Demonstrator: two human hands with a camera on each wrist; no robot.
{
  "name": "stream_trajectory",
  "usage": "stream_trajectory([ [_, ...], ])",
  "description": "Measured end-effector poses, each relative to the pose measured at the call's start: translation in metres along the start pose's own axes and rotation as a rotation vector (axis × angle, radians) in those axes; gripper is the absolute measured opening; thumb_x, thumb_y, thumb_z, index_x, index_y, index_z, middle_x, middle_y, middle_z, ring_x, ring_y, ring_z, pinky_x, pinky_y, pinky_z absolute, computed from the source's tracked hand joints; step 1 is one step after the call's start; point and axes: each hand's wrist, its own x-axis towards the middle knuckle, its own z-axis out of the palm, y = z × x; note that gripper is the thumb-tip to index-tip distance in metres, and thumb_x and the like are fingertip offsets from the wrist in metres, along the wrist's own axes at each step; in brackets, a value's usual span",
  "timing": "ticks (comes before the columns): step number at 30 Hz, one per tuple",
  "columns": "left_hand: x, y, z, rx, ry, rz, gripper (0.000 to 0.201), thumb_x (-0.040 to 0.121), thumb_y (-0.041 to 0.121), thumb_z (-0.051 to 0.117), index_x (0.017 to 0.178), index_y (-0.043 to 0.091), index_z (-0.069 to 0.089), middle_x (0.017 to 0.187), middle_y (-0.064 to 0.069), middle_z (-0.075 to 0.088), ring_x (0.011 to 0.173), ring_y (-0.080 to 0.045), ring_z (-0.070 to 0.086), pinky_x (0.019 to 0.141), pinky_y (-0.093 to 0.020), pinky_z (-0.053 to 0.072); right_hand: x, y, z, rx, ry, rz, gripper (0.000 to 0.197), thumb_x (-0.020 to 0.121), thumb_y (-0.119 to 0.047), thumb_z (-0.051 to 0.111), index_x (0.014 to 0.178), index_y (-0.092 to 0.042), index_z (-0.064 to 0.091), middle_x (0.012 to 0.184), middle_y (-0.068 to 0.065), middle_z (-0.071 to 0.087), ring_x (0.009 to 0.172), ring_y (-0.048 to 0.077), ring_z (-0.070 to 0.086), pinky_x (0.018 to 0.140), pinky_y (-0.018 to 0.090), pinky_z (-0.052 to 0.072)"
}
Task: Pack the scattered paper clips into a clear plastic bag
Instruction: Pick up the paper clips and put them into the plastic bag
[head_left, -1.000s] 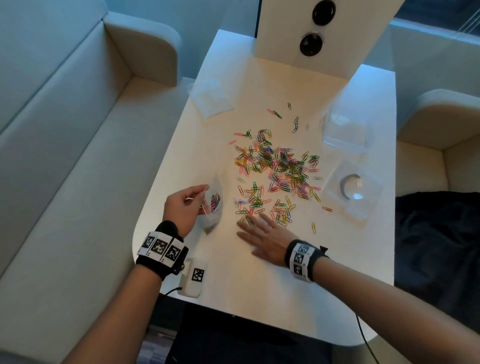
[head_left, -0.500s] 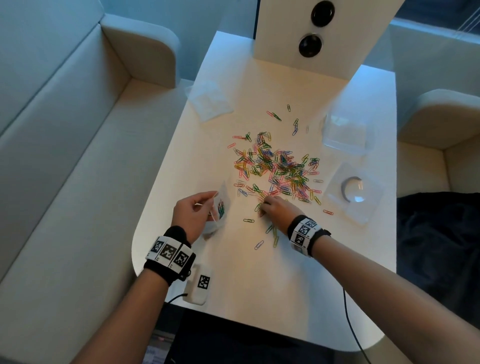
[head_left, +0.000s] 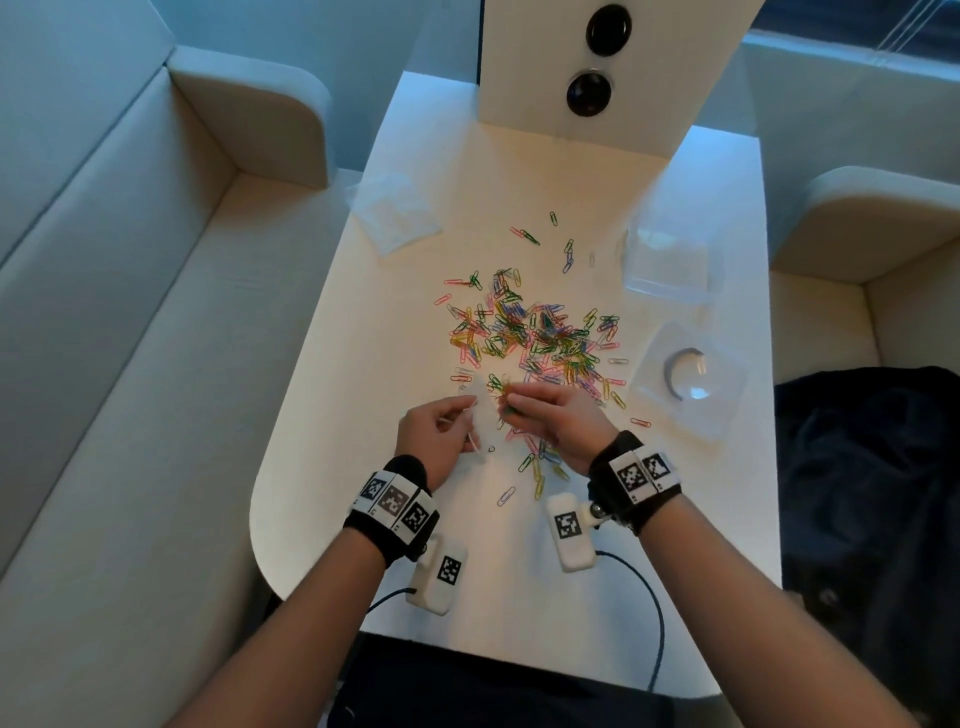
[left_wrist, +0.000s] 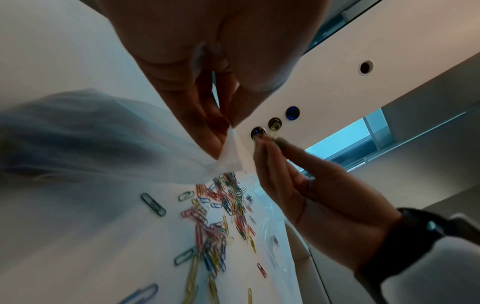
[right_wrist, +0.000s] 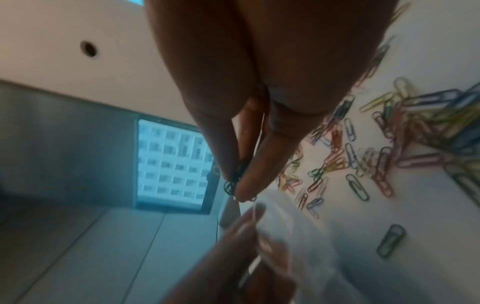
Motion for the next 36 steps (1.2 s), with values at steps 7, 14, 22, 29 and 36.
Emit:
stream_trajectory([
  [7, -0.006, 0.002, 0.016, 0.079, -0.043, 0.041, 0.024, 0.094, 0.007, 0.060, 0.116, 0.009, 0.071, 0.101, -0.011, 0.074, 0.080, -0.022, 0.073, 0.074, -0.028, 0.061, 0.007, 0.024, 0.012, -0.873, 0.065, -0.080, 0.018, 0.081, -0.011, 0.071, 0.097, -0.014, 0.075, 0.091, 0.005, 0.075, 0.086, 0.017, 0.072, 0.084, 0.036, 0.059],
  [14, -0.004, 0.003, 0.006, 0.083, -0.016, 0.063, 0.023, 0.093, 0.011, 0.063, 0.114, 0.016, 0.073, 0.095, -0.006, 0.076, 0.078, -0.021, 0.074, 0.080, -0.037, 0.061, -0.003, 0.014, 0.020, -0.895, 0.062, -0.292, 0.019, 0.083, 0.005, 0.065, 0.099, -0.003, 0.073, 0.093, 0.013, 0.074, 0.073, 0.018, 0.073, 0.067, 0.033, 0.062],
  [22, -0.006, -0.011, -0.024, 0.022, 0.072, -0.021, 0.023, 0.094, 0.013, 0.063, 0.111, 0.023, 0.073, 0.102, -0.007, 0.074, 0.087, -0.025, 0.073, 0.080, -0.044, 0.061, -0.024, 0.039, -0.031, -1.570, -0.231, -0.495, 0.027, 0.095, -0.019, 0.054, 0.119, -0.022, 0.067, 0.123, -0.001, 0.067, 0.113, 0.014, 0.062, 0.102, 0.035, 0.048],
  [29, -0.011, -0.020, -0.032, -0.009, 0.093, -0.074, 0.023, 0.094, 0.012, 0.063, 0.113, 0.018, 0.073, 0.104, -0.006, 0.074, 0.091, -0.023, 0.072, 0.088, -0.043, 0.059, -0.031, 0.100, -0.087, -2.133, -0.564, -0.650, 0.069, 0.093, -0.041, 0.053, 0.152, -0.021, 0.024, 0.161, 0.007, 0.018, 0.147, 0.034, 0.013, 0.117, 0.057, 0.015],
  [36, -0.016, -0.020, -0.025, -0.011, 0.068, -0.095, 0.024, 0.094, 0.014, 0.062, 0.116, 0.017, 0.072, 0.105, -0.007, 0.073, 0.090, -0.022, 0.072, 0.081, -0.036, 0.059, 0.006, 0.066, -0.097, -2.141, -0.259, -0.511, 0.064, 0.098, -0.052, 0.034, 0.153, -0.031, 0.011, 0.162, 0.008, 0.004, 0.148, 0.039, 0.005, 0.115, 0.062, 0.016],
])
